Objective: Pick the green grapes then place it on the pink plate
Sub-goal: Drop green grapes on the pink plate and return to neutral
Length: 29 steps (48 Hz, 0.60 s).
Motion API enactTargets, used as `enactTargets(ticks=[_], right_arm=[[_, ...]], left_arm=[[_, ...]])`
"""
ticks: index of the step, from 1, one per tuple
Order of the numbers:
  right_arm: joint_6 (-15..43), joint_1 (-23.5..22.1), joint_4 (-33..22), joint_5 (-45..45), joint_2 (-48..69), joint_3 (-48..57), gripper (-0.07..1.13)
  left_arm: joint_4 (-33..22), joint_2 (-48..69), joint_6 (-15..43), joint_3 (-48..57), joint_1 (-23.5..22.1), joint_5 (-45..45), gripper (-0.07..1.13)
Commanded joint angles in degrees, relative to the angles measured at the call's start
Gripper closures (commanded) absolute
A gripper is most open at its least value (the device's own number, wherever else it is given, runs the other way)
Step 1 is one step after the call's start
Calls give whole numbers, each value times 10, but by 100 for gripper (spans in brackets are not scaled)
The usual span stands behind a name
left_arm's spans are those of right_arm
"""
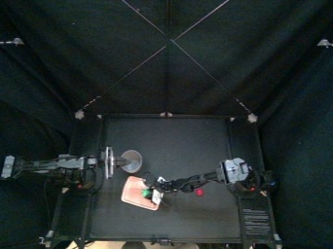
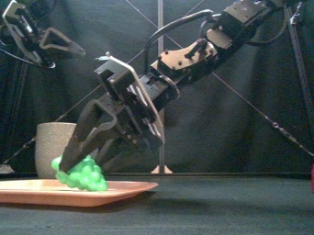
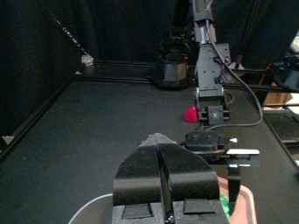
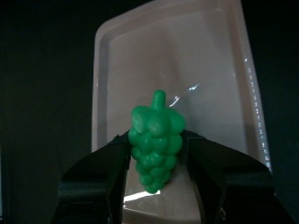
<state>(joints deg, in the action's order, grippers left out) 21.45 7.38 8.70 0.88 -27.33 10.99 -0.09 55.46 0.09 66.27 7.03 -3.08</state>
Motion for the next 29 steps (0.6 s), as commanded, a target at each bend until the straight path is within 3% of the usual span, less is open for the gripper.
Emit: enactTargets(ticks=[1,10,20,29], right_arm=[[4,4,-13,1,16,-18,26],[5,4,-16,1,15,-21,4],[2,4,-30,9,36,-22,3],[4,-11,-87,30,92,-5,3]], left_arm=[[0,-1,0,-8,1,-5,95],[1,-1,0,-7,1,-5,95],[0,-1,-2,0,1,-5,95],[0,-1,1,0,1,-5,95]])
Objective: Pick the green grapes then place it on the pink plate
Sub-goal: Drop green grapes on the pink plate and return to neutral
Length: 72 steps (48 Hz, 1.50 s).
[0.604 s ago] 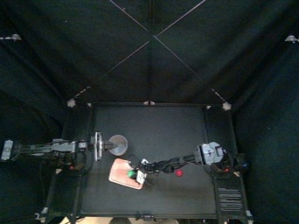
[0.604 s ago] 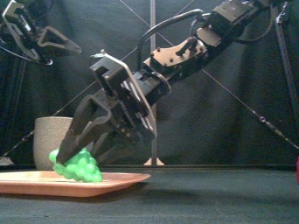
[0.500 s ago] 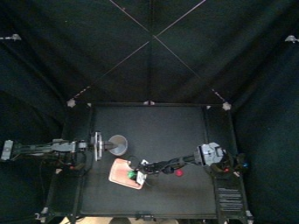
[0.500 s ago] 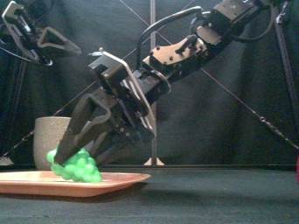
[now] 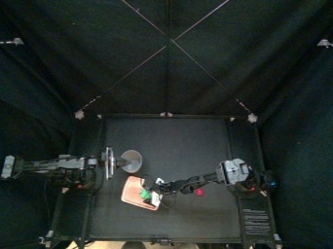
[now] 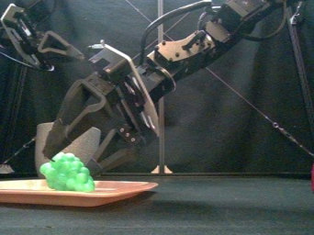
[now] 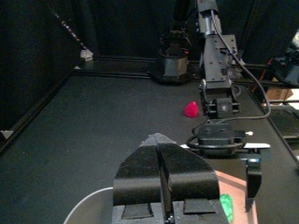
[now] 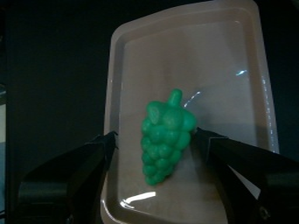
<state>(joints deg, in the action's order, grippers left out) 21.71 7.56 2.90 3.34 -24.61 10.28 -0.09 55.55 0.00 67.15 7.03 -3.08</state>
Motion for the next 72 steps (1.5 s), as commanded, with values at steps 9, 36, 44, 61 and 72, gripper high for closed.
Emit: enactTargets(ticks=[9,36,44,61,72], right_arm=[[-1,-35,-76,5,134,35,3],[-5,-74,-207,-105,316,222,3],[-5,-91,-218,-217,372,294,3],[-6,-121,-219,-342,454,390,3],[-4,-123,-214,-346,460,403,3]], left_arm=[[0,-2,3,-11,1,-10,95],[0,-2,2,-4,0,-31,95],[0,-1,1,2,-3,-31,95],[0,-2,2,-2,-4,-31,95],[0,-2,2,-4,-4,-31,95]])
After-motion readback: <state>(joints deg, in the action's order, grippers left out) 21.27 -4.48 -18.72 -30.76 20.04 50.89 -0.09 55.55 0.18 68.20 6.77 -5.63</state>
